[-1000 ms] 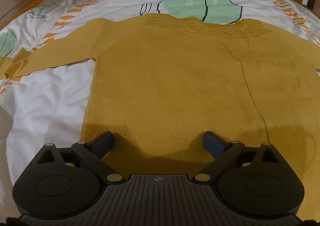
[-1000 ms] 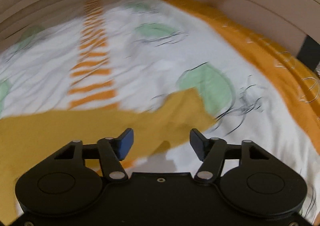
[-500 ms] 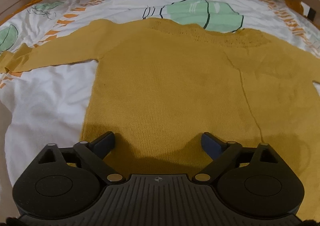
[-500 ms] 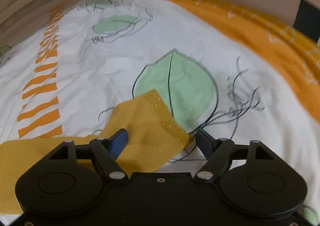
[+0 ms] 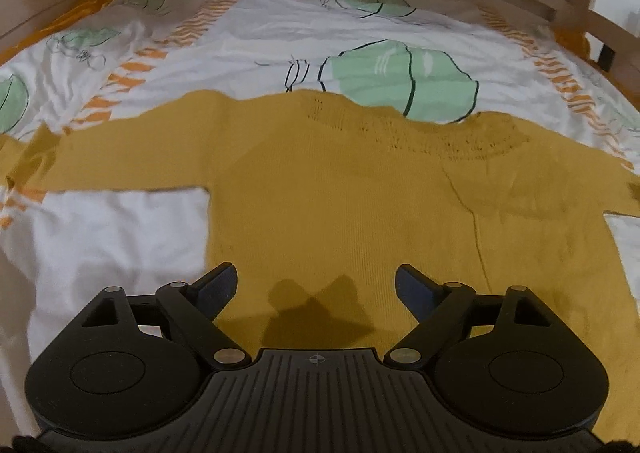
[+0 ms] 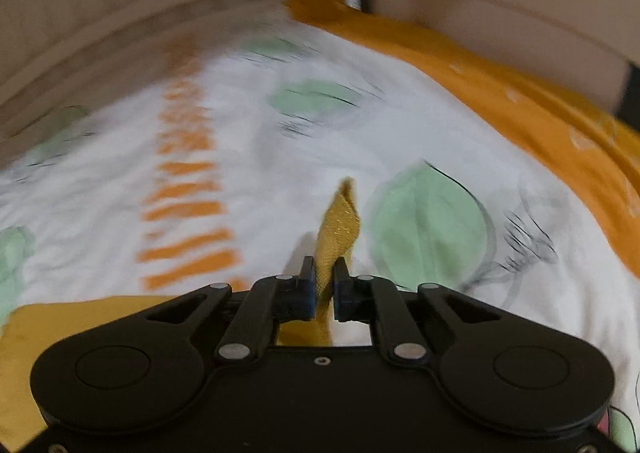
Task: Fold small clothes
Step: 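Close the right gripper on the yellow sleeve cuff and lift it, then carry the sleeve across the sweater body with the right gripper and release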
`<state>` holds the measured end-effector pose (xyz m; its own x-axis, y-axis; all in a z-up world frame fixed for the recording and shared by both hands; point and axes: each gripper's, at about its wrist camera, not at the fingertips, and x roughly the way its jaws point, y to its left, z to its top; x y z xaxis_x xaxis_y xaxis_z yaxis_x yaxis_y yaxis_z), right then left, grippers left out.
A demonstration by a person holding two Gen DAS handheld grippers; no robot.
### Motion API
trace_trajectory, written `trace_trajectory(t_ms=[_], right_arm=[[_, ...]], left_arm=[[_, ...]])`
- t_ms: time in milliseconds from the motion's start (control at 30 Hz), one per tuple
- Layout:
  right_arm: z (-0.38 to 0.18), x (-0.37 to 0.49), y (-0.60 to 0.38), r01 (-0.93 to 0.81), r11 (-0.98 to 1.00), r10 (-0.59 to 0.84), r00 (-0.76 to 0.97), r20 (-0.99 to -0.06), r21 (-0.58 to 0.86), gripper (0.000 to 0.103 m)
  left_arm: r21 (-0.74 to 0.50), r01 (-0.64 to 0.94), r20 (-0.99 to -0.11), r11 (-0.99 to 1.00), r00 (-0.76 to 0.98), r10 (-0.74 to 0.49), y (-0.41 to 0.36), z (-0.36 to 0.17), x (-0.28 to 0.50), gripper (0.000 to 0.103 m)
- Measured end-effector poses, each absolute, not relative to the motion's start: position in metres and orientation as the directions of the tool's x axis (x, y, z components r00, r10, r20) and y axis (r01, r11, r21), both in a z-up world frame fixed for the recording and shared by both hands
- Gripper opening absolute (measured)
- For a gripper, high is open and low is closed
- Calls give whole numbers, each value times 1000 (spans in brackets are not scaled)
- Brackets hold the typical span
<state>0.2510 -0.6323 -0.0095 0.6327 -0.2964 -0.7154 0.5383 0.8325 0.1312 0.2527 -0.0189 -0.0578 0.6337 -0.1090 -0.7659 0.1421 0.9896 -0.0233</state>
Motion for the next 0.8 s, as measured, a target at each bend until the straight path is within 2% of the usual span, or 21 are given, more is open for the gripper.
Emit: trace_trajectory(t_ms=[267, 433, 600, 800], right_arm=[[68, 286, -516, 316, 923, -107, 760, -642, 221, 15], [89, 318, -420, 138, 951, 56, 803, -594, 277, 15], [78, 345, -330, -14, 938, 220, 798, -562, 347, 15], [29, 361, -236, -127, 912, 355, 721, -596, 390, 15]], left_arm=[[-88, 134, -775, 987, 614, -153, 12, -51, 273, 87], [-169, 74, -793, 983, 582, -180, 42, -57, 281, 87], [-233, 10, -777, 972, 599, -193, 66, -45, 286, 86], [-252, -33, -747, 967, 642, -173, 81, -30, 287, 86]])
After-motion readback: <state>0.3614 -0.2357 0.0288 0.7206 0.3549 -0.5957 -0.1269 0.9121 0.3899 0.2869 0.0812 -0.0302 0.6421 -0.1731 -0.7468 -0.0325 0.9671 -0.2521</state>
